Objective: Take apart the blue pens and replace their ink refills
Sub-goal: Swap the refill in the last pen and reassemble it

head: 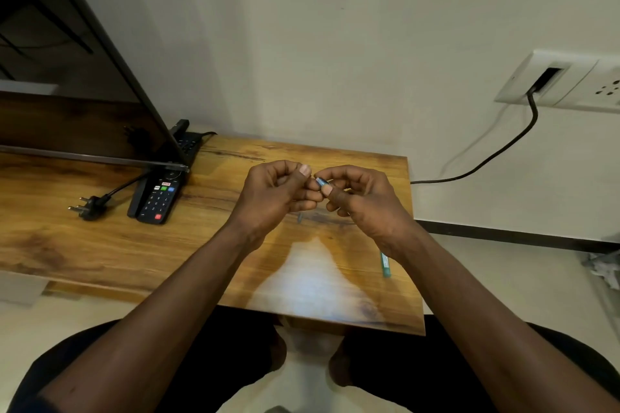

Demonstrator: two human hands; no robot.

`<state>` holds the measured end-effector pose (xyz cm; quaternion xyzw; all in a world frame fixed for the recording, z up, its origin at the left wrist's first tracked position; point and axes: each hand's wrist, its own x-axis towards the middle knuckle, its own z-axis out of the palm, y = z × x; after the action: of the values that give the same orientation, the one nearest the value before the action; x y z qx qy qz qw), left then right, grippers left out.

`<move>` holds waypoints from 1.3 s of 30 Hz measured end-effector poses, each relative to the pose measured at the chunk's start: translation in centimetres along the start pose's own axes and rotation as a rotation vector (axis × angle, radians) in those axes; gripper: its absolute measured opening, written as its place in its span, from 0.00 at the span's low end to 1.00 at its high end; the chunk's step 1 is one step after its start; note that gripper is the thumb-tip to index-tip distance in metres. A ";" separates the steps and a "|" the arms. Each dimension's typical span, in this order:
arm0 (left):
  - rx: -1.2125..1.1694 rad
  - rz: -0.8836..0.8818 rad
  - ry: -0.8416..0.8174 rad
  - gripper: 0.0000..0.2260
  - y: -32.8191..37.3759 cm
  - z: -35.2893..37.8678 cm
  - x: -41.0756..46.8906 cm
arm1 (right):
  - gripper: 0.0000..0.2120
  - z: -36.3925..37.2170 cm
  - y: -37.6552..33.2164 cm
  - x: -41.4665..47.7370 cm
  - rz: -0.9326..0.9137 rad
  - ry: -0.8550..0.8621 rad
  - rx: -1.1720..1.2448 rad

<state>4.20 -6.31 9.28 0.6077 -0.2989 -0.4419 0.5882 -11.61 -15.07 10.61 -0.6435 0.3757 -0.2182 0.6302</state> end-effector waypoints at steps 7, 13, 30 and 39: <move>-0.009 -0.046 0.054 0.07 0.2 -0.5 0.0 | 0.07 -0.4 0.3 0.2 0.089 0.092 0.025; 0.660 -0.033 -0.001 0.03 -2.0 -1.1 -0.1 | 0.07 -0.6 0.8 0.4 0.200 0.221 0.032; 1.122 -0.078 0.025 0.04 -5.3 -0.8 -0.5 | 0.05 -0.8 1.2 0.6 0.225 0.212 0.065; 0.993 -0.171 -0.005 0.11 -4.8 -1.3 -0.2 | 0.05 -0.8 1.5 0.7 0.230 0.212 0.045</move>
<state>4.49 -4.92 4.47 0.8354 -0.4238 -0.2945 0.1893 -12.10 -16.04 9.12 -0.5554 0.5063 -0.2196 0.6221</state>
